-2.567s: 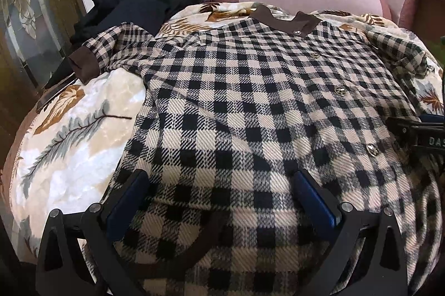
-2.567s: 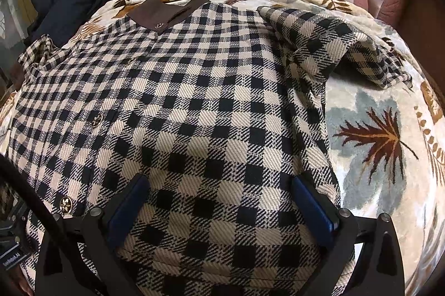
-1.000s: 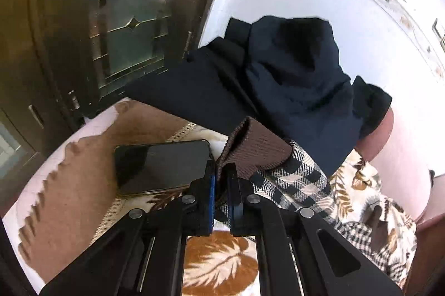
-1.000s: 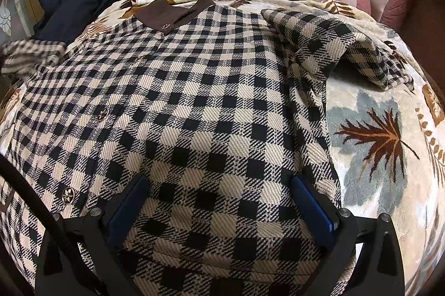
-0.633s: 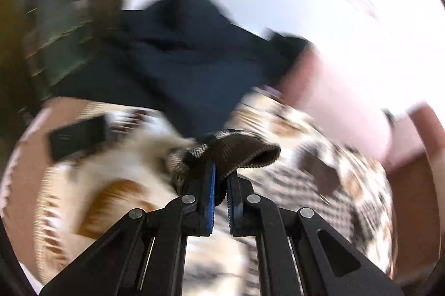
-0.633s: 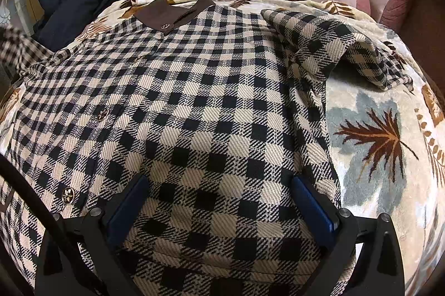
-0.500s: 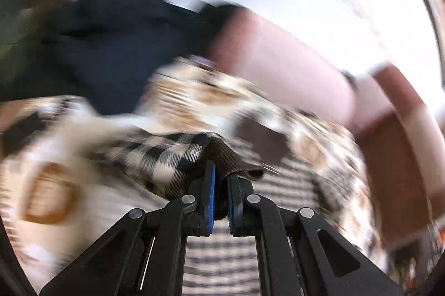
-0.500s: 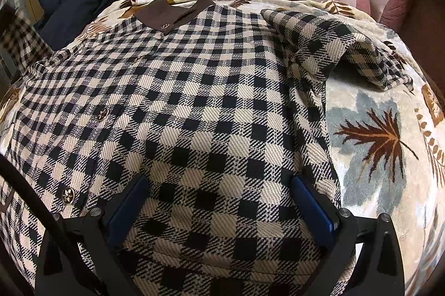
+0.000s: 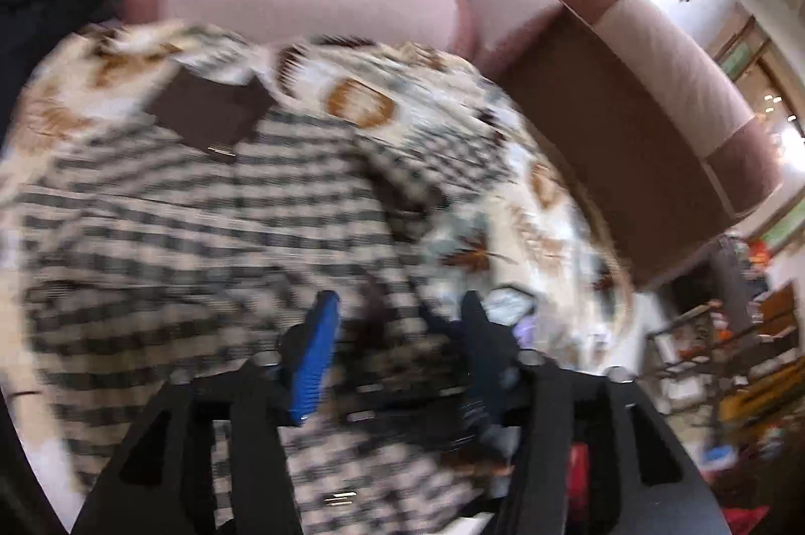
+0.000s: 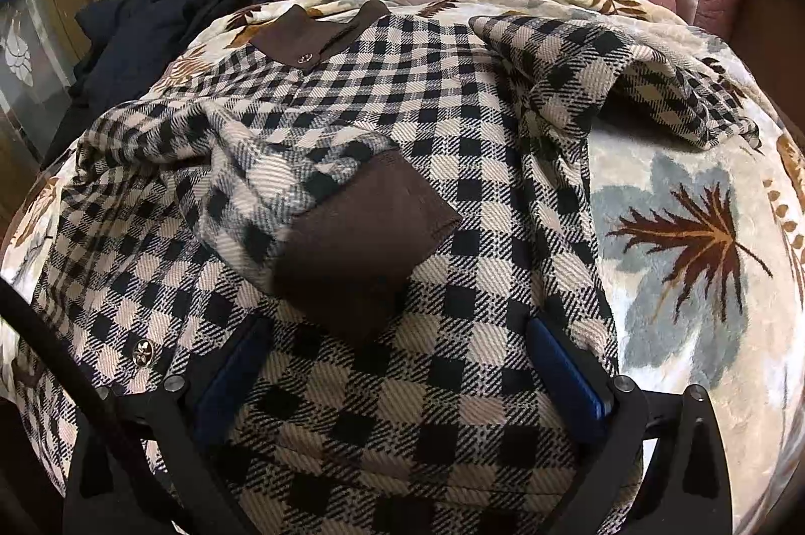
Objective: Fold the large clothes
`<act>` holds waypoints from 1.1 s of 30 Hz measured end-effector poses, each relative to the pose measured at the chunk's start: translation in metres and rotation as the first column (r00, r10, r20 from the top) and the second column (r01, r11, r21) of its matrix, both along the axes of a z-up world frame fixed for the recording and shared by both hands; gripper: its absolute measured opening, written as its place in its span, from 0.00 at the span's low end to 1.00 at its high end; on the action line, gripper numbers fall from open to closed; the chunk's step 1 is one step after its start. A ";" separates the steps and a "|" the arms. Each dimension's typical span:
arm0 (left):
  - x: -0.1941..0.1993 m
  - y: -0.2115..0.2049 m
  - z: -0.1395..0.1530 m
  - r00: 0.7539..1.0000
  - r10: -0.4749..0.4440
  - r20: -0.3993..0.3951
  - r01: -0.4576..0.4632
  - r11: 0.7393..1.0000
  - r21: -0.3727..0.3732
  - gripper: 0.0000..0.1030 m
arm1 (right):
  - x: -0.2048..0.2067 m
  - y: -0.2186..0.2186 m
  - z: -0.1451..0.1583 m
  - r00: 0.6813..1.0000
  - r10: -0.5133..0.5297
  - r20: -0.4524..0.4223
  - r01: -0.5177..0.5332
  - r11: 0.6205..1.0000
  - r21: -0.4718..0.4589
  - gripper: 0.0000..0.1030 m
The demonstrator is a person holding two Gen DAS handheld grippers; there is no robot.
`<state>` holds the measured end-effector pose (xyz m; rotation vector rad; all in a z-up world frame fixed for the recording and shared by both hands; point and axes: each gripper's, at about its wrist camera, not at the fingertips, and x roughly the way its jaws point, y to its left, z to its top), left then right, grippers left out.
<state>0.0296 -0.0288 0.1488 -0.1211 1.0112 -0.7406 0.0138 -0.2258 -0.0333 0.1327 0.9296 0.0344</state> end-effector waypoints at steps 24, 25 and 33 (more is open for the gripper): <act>0.108 0.195 -0.112 0.893 0.409 -0.190 -0.444 0.871 -0.209 0.66 | 0.055 -0.015 0.042 0.989 -0.143 -0.046 0.148 0.980 0.131 0.81; 0.112 0.189 -0.114 0.898 0.389 -0.203 -0.429 0.877 -0.217 0.66 | 0.057 -0.015 0.042 0.989 -0.138 -0.045 0.143 0.981 0.132 0.81; 0.131 0.190 -0.131 0.871 0.395 -0.293 -0.467 0.850 -0.242 0.16 | 0.083 -0.009 0.038 0.991 -0.094 -0.091 0.104 0.989 0.108 0.81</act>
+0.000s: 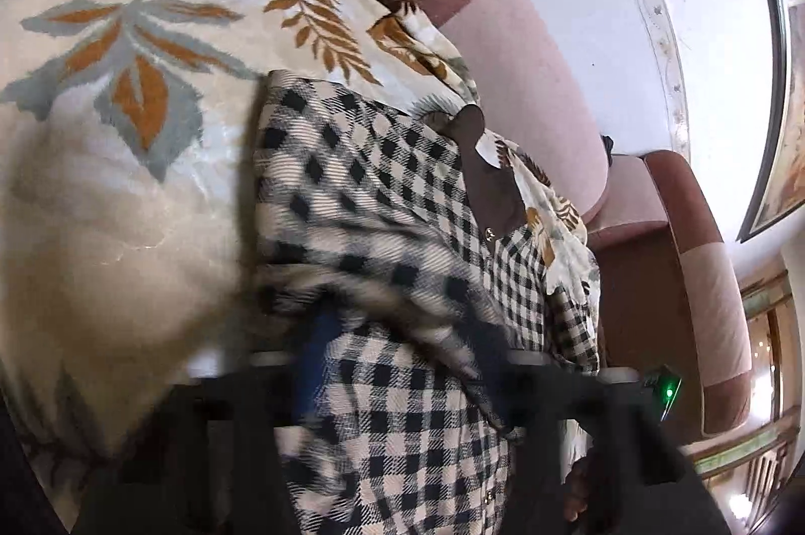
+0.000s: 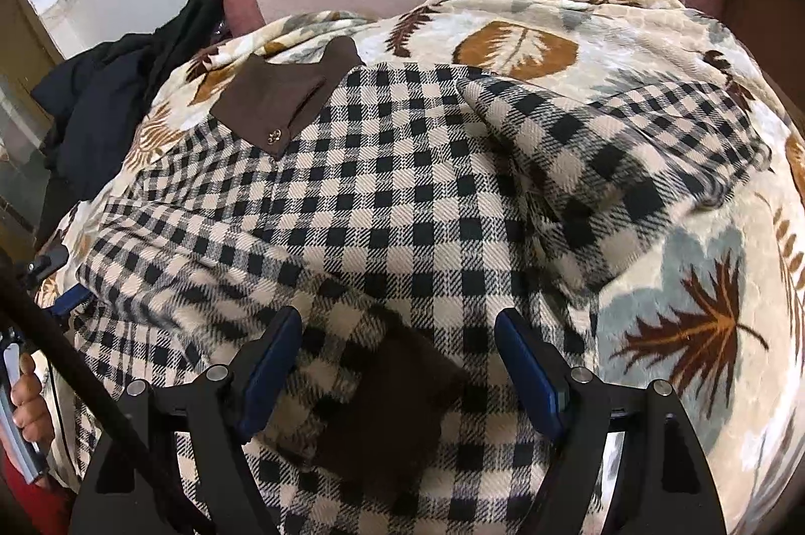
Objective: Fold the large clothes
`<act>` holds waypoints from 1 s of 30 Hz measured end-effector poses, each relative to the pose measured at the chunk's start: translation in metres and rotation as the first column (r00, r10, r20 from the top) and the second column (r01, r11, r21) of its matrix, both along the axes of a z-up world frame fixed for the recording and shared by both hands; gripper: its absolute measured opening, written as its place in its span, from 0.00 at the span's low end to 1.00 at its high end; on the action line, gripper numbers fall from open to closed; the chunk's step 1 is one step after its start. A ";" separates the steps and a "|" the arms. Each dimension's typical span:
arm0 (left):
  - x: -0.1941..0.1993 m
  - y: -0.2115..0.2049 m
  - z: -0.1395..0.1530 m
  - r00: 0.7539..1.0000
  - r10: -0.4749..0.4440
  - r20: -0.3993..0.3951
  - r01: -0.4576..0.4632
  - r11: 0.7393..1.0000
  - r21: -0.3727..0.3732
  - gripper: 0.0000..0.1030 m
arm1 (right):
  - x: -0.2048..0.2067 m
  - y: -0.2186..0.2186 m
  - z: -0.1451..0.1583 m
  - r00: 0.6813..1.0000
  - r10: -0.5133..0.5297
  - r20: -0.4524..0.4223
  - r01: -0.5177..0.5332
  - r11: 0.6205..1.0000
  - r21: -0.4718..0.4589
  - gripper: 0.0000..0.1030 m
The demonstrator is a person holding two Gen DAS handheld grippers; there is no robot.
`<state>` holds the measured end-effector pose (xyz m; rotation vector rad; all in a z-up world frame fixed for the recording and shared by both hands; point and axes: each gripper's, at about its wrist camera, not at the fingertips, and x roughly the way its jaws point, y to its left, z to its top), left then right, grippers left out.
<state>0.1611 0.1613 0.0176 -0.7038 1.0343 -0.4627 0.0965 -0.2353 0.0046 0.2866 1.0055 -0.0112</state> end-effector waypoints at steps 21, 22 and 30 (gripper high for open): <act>-0.046 -0.005 0.011 0.998 -0.031 0.048 0.021 0.978 0.207 0.00 | 0.042 0.032 0.064 0.986 0.152 0.068 -0.136 0.971 -0.198 0.10; -0.047 -0.008 0.010 0.998 -0.039 0.048 0.028 0.976 0.218 0.00 | 0.045 0.027 0.067 0.987 0.141 0.074 -0.123 0.971 -0.205 0.10; -0.058 -0.019 0.024 0.988 -0.100 0.115 0.057 0.942 0.331 0.00 | 0.070 -0.011 0.043 0.996 -0.091 0.008 0.090 0.955 -0.281 0.25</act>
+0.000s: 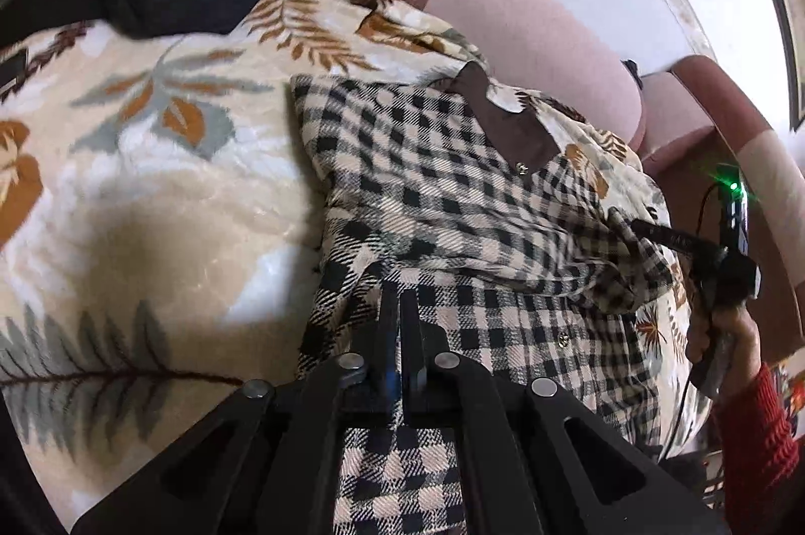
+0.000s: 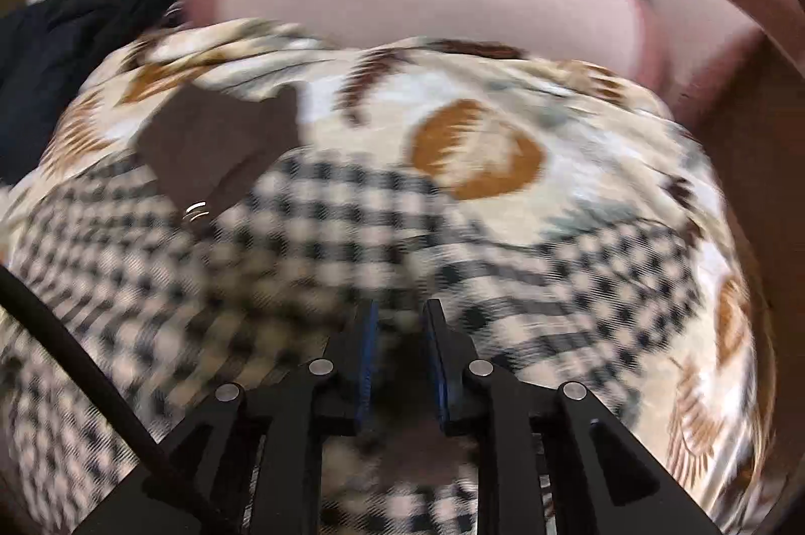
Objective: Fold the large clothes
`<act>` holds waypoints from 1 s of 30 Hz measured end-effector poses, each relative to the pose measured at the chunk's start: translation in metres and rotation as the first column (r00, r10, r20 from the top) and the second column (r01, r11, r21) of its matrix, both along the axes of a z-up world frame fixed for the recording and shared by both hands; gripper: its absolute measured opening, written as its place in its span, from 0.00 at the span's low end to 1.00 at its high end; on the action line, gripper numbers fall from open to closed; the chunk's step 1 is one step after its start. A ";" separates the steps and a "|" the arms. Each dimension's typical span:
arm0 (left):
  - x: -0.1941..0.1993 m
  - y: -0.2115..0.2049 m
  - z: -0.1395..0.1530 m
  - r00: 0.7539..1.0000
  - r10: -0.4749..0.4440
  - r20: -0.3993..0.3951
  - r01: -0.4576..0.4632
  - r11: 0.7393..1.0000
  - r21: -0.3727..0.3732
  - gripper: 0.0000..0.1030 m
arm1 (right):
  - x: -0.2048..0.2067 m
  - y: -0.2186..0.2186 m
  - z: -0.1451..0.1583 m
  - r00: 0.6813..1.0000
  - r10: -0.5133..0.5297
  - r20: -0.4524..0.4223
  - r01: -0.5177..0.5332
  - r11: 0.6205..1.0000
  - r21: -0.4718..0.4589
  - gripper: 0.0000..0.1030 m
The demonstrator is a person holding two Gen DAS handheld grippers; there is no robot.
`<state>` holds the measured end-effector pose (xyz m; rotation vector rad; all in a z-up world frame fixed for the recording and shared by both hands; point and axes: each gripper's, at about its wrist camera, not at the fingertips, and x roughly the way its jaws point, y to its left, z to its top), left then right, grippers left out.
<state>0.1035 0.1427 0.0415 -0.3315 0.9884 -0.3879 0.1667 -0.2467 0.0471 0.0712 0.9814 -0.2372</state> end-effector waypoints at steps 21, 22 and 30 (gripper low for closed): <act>-0.011 0.005 -0.031 0.994 -0.013 -0.112 0.021 0.997 0.073 0.04 | 0.023 0.212 -0.064 0.859 0.509 -0.056 -0.368 0.690 0.624 0.33; -0.013 0.008 -0.030 0.993 -0.009 -0.115 0.016 0.998 0.063 0.04 | 0.015 0.220 -0.074 0.838 0.540 -0.078 -0.373 0.673 0.639 0.34; -0.027 0.027 -0.009 0.999 0.027 -0.042 -0.023 0.996 0.089 0.05 | -0.004 0.243 -0.038 0.788 0.615 -0.017 -0.502 0.660 0.559 0.33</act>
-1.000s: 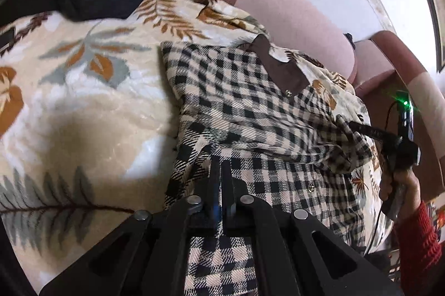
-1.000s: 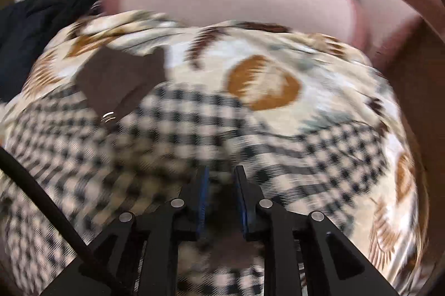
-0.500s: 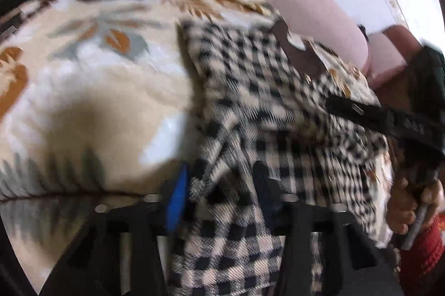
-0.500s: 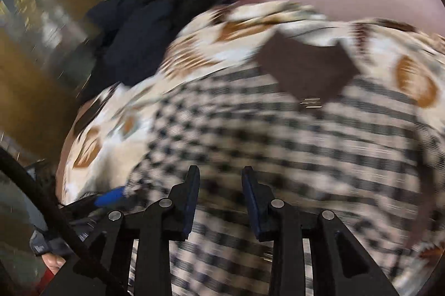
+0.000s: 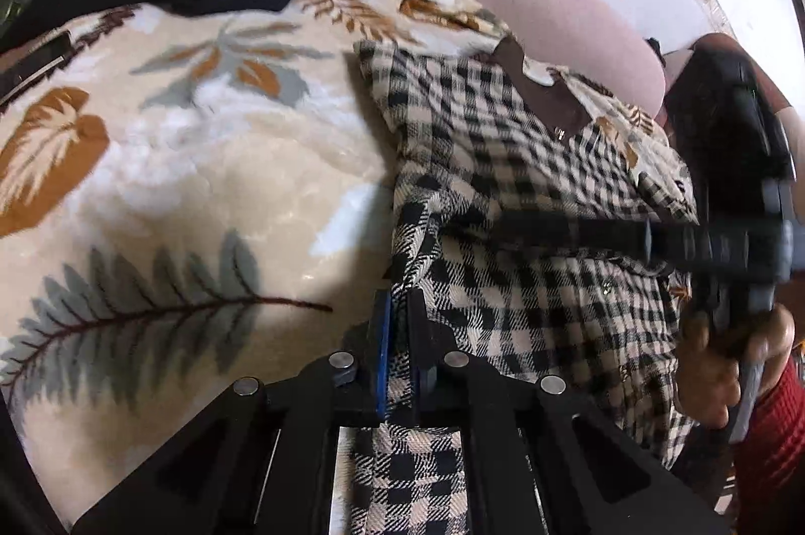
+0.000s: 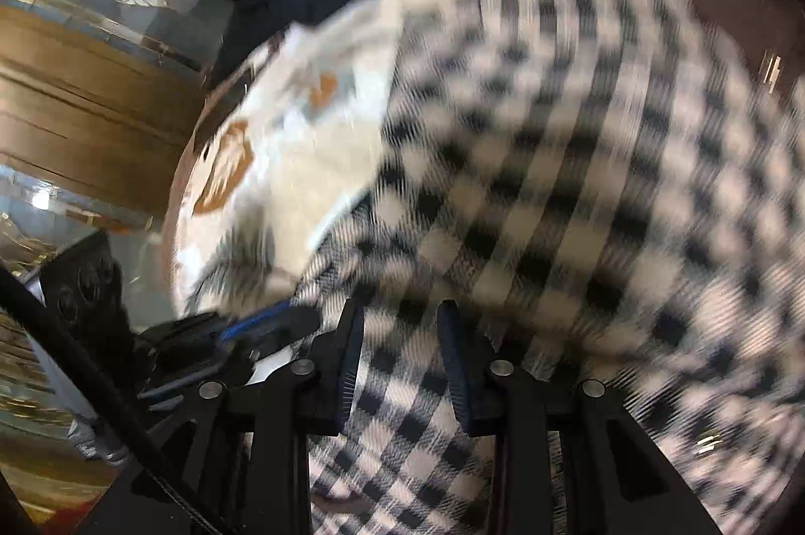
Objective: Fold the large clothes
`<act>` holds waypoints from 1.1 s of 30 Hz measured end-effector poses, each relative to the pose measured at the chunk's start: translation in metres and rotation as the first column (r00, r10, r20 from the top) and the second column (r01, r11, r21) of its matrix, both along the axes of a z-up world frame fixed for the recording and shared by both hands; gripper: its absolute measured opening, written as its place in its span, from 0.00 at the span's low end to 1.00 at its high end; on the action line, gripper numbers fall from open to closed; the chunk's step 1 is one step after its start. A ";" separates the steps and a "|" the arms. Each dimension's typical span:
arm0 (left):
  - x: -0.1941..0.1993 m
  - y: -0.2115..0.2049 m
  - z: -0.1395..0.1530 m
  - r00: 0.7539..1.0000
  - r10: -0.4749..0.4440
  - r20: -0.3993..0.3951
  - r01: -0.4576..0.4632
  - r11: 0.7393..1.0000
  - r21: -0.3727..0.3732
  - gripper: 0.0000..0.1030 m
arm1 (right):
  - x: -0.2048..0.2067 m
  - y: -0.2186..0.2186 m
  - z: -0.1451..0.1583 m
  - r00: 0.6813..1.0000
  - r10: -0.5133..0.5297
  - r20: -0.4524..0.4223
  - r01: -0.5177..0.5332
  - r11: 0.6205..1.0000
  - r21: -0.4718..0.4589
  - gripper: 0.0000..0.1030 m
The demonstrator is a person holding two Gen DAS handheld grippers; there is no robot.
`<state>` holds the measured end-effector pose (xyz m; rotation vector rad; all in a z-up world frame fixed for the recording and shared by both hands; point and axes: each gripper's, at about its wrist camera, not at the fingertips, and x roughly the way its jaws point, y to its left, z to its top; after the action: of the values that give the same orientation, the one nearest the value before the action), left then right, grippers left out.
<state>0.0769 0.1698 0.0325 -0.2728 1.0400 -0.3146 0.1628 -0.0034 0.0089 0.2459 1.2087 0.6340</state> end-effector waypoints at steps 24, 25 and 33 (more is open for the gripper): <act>0.017 0.011 0.002 0.997 0.081 0.010 -0.081 0.997 0.015 0.05 | 0.059 0.032 0.016 0.966 -0.089 0.243 0.158 0.947 -0.281 0.44; 0.017 0.010 0.001 0.996 0.083 0.009 -0.084 0.996 0.015 0.05 | 0.049 0.015 0.012 0.966 -0.104 0.239 0.173 0.942 -0.288 0.44; 0.018 -0.002 -0.004 0.996 0.082 0.026 -0.083 0.996 0.043 0.12 | -0.011 -0.162 -0.017 0.910 -0.364 0.199 0.412 0.850 -0.328 0.44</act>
<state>0.0951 0.1676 0.0288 -0.2709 1.0081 -0.2191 0.1521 -0.1656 -0.0080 0.1275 1.0843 0.0617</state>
